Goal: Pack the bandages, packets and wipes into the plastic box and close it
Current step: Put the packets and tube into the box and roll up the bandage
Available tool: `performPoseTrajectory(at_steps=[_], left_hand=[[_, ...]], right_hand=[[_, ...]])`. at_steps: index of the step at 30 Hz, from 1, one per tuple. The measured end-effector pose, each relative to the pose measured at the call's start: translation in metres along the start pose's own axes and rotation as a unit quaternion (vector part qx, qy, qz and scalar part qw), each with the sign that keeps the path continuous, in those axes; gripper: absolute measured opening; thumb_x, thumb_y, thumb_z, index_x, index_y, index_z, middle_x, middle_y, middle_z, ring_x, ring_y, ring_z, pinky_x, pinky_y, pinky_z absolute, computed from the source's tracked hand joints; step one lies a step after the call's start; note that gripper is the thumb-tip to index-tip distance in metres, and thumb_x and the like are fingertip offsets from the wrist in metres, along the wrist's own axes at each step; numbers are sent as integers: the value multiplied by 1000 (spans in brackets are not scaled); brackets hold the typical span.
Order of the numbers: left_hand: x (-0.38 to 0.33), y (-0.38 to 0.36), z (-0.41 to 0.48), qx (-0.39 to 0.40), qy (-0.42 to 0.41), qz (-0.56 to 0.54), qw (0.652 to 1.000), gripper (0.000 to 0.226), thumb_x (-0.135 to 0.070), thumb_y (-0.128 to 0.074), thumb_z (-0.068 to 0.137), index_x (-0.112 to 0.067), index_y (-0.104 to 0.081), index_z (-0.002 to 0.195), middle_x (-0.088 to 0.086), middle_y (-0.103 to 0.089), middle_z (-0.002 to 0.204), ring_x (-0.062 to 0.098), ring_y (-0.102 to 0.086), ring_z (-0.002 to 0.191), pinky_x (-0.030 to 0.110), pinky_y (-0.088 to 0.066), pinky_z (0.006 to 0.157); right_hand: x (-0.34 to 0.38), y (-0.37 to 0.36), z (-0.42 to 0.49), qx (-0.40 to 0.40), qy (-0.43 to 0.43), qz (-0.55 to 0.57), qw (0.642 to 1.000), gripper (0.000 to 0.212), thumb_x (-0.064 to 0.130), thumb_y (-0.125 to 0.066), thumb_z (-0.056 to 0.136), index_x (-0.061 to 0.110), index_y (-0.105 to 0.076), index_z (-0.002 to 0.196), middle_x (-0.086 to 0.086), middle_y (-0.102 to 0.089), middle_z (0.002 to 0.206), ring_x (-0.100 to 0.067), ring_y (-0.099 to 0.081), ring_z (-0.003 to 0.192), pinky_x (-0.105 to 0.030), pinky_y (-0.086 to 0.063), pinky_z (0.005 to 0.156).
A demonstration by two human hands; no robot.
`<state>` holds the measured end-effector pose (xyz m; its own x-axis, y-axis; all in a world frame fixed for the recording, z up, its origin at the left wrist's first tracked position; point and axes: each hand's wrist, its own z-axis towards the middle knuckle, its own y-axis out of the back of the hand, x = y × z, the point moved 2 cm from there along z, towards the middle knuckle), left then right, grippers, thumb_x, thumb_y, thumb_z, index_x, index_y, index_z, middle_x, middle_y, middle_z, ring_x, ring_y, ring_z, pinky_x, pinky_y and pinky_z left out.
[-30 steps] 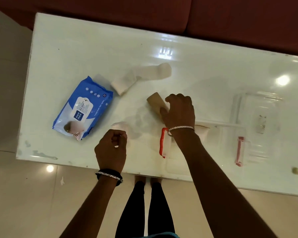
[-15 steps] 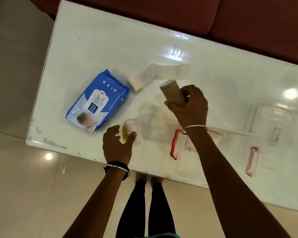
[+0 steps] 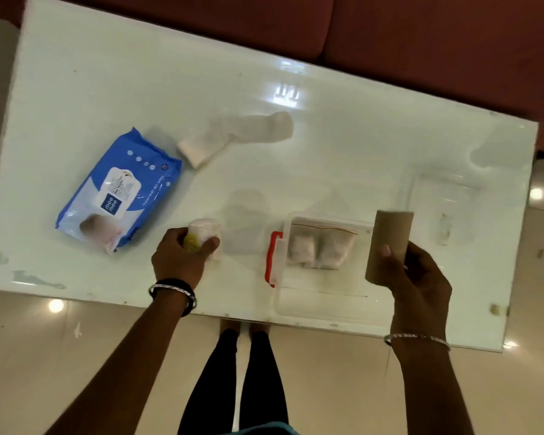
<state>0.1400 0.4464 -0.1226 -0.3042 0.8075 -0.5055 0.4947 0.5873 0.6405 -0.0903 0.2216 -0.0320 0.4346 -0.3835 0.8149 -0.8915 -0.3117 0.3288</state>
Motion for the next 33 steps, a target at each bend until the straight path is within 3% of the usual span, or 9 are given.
performPoseTrajectory(at_steps=[4,8,12,15,18,22,26,31,33], left_hand=[[-15,2,-11,-2,-19,-16,1000,58,-41,-81,70,-11,-63,116,8,-69,109,21,-60,91,29,-43,78],[-32,3,-30,31,-36,-74,996,53,-44,-82,66,-17,-66,108,-2,-69,98,16,-63,85,21,-45,66],[-45,-2,-51,94,-41,-131,986,55,-51,-82,57,-18,-68,98,-3,-72,91,15,-68,85,32,-56,74],[-51,-8,-62,114,-39,-158,980,57,-57,-77,50,-21,-69,94,-3,-73,90,19,-70,88,35,-57,76],[-54,-13,-70,129,-42,-168,976,53,-58,-77,50,-25,-69,90,-6,-74,88,14,-71,84,28,-55,69],[-57,-16,-76,139,-41,-176,974,54,-57,-77,50,-23,-70,91,-6,-74,88,11,-71,81,24,-53,67],[-57,-16,-79,139,-49,-171,974,57,-57,-76,51,-20,-70,93,-4,-74,89,15,-71,82,26,-53,67],[-56,-16,-85,157,-56,-162,973,54,-56,-77,50,-23,-70,92,-5,-75,91,14,-72,86,28,-57,73],[-58,-17,-90,161,-75,-135,975,49,-54,-81,53,-27,-69,92,-10,-74,89,7,-71,83,20,-55,67]], right_hand=[[-11,37,4,-27,-6,-75,997,40,27,-82,73,23,-69,111,1,-73,104,-3,-69,82,-14,-51,58],[-12,40,6,54,26,-181,982,40,18,-81,75,27,-68,112,14,-71,101,-1,-70,86,-14,-55,61],[-23,9,2,215,59,-357,907,40,16,-84,70,25,-69,107,8,-70,98,-5,-64,87,-10,-47,72],[-37,-16,1,275,60,-418,863,43,14,-81,74,23,-69,114,-3,-67,106,-19,-61,99,-19,-41,80],[-49,-31,4,301,54,-464,831,45,13,-77,79,25,-68,121,-7,-63,112,-23,-60,106,-20,-39,85],[-51,-36,9,273,10,-375,886,40,3,-82,69,20,-73,104,-2,-71,104,-18,-66,97,-25,-51,87],[-56,-38,16,202,-41,-332,920,35,8,-90,58,17,-71,86,1,-74,89,-16,-70,84,-15,-48,68],[-64,-38,16,95,-85,-364,923,36,24,-92,59,11,-69,83,1,-69,81,-15,-60,73,-23,-40,67],[-59,-36,11,69,-62,-374,923,29,26,-87,68,12,-69,85,1,-70,81,-17,-64,78,-25,-42,71]])
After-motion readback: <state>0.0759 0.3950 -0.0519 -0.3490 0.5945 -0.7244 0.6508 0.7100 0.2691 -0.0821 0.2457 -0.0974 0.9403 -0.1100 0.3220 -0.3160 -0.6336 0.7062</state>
